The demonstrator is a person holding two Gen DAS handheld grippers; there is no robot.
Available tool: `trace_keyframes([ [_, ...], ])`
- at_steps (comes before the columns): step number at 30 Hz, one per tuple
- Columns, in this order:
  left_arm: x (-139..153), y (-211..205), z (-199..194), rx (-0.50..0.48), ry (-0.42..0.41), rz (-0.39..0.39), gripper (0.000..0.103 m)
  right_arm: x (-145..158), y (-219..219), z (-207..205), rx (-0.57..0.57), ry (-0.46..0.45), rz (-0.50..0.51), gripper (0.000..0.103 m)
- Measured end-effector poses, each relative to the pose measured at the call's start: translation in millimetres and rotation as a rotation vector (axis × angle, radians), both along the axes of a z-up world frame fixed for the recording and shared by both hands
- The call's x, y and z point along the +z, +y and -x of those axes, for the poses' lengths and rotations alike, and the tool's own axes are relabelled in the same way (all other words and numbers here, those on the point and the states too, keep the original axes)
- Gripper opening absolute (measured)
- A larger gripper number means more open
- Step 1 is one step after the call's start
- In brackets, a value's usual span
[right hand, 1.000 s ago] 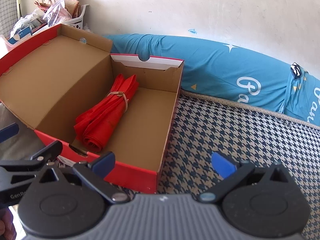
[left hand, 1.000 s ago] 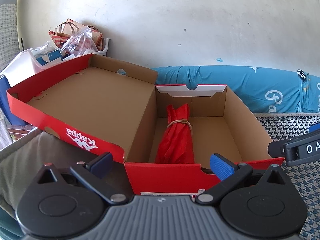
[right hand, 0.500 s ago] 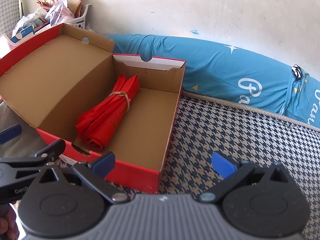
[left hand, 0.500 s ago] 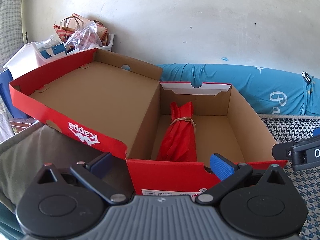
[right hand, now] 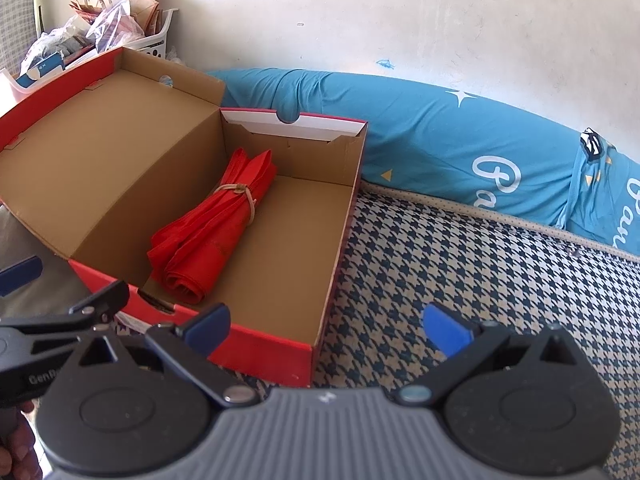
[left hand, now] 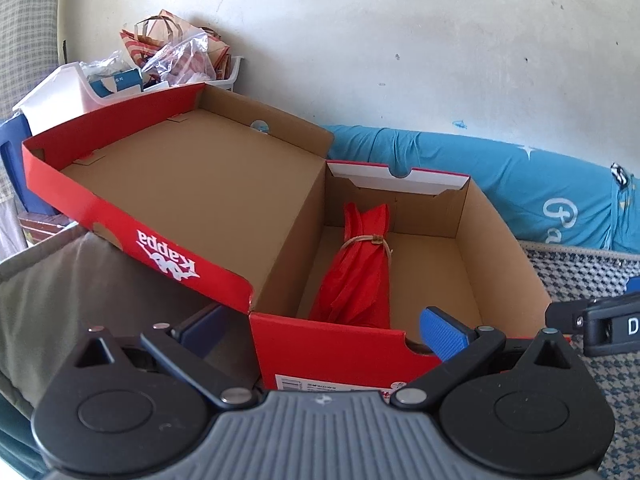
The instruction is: Fold shopping bag
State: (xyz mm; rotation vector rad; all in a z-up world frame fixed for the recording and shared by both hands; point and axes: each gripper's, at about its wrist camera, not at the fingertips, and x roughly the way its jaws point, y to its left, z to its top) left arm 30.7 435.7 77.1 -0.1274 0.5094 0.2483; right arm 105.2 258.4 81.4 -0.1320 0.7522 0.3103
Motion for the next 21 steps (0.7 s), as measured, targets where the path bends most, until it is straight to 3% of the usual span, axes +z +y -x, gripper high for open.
trace_keyframes([
  [2, 2.0, 1.7, 2.1, -0.007, -0.024, 0.034, 0.103, 0.1, -0.8, 0.4, -0.001, -0.003, 0.000, 0.103],
  [7, 5.5, -10.1, -0.6, 0.033, -0.017, -0.062, 0.103, 1.1, -1.9, 0.2, -0.004, -0.008, 0.002, 0.103],
  [10, 4.3, -21.6, -4.5, 0.005, 0.005, -0.117, 0.103, 1.8, -2.7, -0.3, -0.010, -0.016, 0.008, 0.103],
  [16, 2.6, -22.3, -21.4, -0.002, 0.128, -0.059, 0.103, 3.8, -8.7, -3.1, -0.026, -0.015, -0.004, 0.103],
  [21, 4.7, -12.8, -17.5, 0.021, 0.111, -0.062, 0.103, 5.8, -9.8, -1.1, -0.022, -0.011, -0.027, 0.103],
])
